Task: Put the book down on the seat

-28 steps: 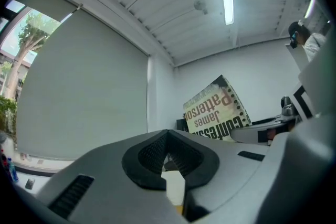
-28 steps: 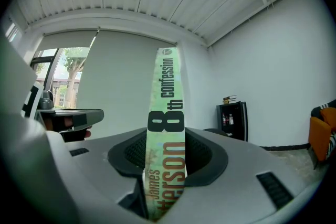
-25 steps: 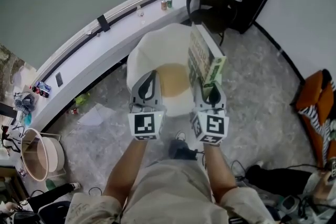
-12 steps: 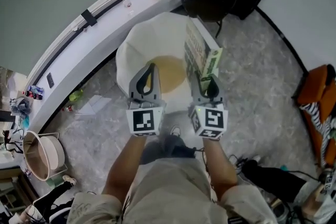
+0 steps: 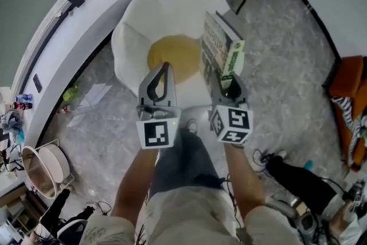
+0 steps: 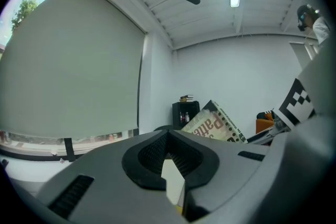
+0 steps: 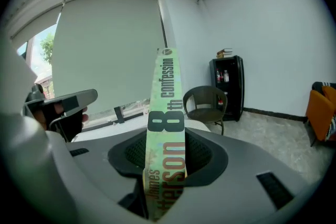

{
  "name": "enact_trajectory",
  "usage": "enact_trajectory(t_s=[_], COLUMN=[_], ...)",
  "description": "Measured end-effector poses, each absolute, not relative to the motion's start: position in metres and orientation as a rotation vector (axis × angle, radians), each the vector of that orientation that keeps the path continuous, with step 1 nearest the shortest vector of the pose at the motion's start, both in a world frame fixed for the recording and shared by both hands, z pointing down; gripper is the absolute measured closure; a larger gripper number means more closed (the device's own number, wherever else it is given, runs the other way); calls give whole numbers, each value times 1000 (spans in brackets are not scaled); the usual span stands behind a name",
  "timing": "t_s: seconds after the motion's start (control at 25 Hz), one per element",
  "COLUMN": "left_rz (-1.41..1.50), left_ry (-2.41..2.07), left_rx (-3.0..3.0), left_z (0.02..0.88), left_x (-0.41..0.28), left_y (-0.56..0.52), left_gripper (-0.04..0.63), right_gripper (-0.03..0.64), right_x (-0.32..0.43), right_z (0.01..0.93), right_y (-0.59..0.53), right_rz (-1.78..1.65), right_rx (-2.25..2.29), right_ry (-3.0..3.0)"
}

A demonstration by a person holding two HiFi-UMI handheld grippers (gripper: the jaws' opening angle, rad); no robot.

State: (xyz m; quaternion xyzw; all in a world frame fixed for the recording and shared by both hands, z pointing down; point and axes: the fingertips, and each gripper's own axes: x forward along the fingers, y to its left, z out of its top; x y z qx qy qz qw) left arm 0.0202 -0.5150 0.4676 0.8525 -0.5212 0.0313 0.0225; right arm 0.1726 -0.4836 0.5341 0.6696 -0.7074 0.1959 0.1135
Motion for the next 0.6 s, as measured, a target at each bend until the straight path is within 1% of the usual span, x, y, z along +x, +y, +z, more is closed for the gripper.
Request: enact_trajectory(t_s=[0.16,0.6], left_rz=[189,325], left_ry=[-1607,-1496], left_rx=[2639,2602], left_z=[527,696], left_x=[15,0], left_y=[-532,-543], left_gripper=[589,589], right_gripper=[459,459], right_x=[176,199], right_z=[612,826], right_y=[-504,-550], right_rz=[709,1094], right_rx=[1906,1879], right_ry=[-2010,-1817])
